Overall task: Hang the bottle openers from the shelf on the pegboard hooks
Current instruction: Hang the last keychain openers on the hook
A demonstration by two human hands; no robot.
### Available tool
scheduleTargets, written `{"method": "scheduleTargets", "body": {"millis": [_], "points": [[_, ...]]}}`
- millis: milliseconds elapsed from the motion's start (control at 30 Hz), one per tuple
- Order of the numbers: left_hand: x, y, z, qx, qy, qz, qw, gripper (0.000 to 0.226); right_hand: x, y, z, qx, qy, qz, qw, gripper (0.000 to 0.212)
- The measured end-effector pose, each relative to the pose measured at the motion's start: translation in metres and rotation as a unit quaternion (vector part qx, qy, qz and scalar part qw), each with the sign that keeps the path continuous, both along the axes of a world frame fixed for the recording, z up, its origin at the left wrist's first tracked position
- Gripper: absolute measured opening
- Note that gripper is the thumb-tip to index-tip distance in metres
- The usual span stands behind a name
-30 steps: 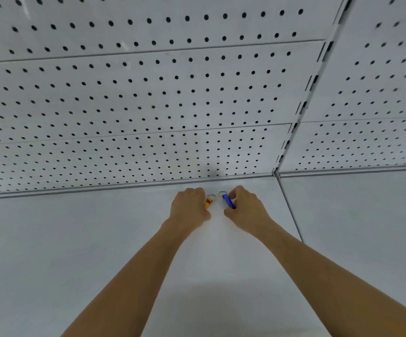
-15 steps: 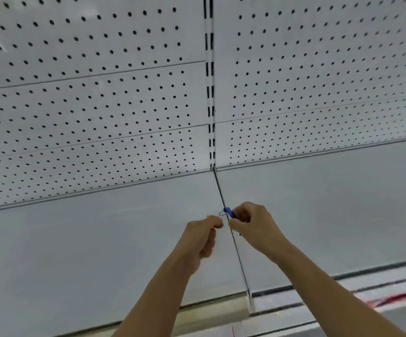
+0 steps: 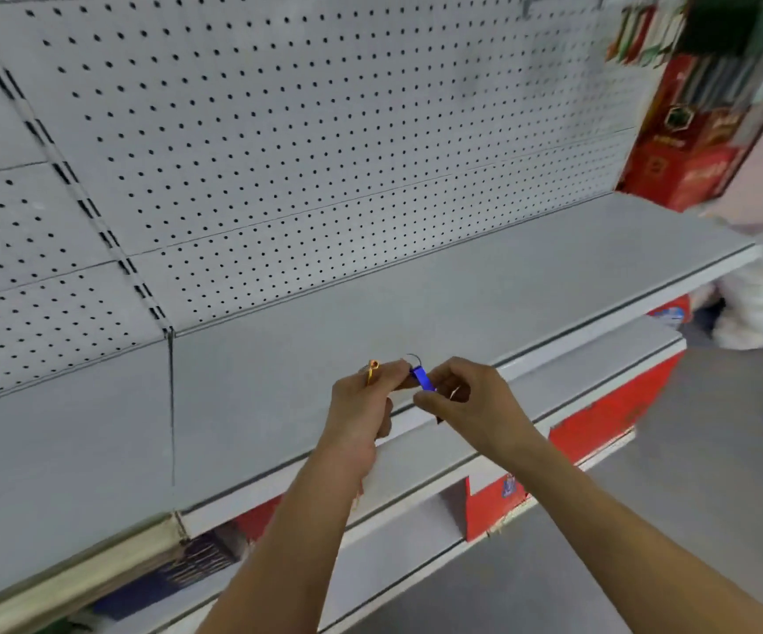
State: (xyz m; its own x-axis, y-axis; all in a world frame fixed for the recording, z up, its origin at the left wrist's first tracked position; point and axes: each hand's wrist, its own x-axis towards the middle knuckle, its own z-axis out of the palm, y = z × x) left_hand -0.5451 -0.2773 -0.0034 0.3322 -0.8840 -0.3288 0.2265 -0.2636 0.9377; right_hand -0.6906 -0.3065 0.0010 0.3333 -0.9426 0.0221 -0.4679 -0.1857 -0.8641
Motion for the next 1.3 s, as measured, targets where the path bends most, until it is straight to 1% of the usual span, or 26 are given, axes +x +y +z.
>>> {"method": "scheduleTargets", "body": {"millis": [33, 100, 200, 300, 467, 567, 733, 967, 1100, 1200, 1300], "points": [[-0.013, -0.007, 0.004, -0.012, -0.017, -0.013, 1.000, 0.017, -0.015, -0.005, 0.003, 0.004, -0.023, -0.007, 1.000, 0.009], [-0.037, -0.022, 0.013, -0.032, -0.056, -0.046, 0.997, 0.013, -0.041, -0.017, 0.010, 0.008, -0.064, -0.030, 0.997, 0.013], [-0.065, -0.044, 0.026, -0.058, -0.116, -0.079, 0.988, 0.017, -0.074, -0.039, 0.021, 0.018, -0.103, -0.069, 0.992, 0.018], [-0.092, -0.067, 0.036, -0.081, -0.161, -0.108, 0.978, 0.021, -0.102, -0.065, 0.028, 0.019, -0.132, -0.082, 0.988, 0.016], [-0.129, -0.118, 0.045, -0.118, -0.186, -0.131, 0.967, 0.023, -0.140, -0.122, 0.037, 0.018, -0.144, -0.066, 0.987, 0.015], [-0.150, -0.155, 0.050, -0.121, -0.200, -0.141, 0.962, 0.022, -0.160, -0.161, 0.044, 0.021, -0.145, -0.061, 0.987, 0.014], [-0.182, -0.223, 0.063, -0.121, -0.167, -0.136, 0.969, 0.019, -0.196, -0.229, 0.067, -0.018, -0.126, -0.055, 0.990, 0.015], [-0.216, -0.293, 0.082, -0.099, -0.110, -0.108, 0.983, 0.014, -0.240, -0.302, 0.108, -0.121, -0.191, -0.072, 0.971, 0.015], [-0.226, -0.315, 0.100, -0.087, -0.100, -0.083, 0.988, 0.013, -0.249, -0.333, 0.141, -0.171, -0.232, -0.041, 0.957, 0.016], [-0.234, -0.325, 0.113, -0.088, -0.089, -0.045, 0.991, 0.016, -0.255, -0.351, 0.167, -0.199, -0.262, -0.012, 0.944, 0.014], [-0.245, -0.331, 0.125, -0.088, -0.059, 0.000, 0.994, 0.017, -0.261, -0.367, 0.192, -0.213, -0.284, 0.023, 0.935, 0.013]]}}
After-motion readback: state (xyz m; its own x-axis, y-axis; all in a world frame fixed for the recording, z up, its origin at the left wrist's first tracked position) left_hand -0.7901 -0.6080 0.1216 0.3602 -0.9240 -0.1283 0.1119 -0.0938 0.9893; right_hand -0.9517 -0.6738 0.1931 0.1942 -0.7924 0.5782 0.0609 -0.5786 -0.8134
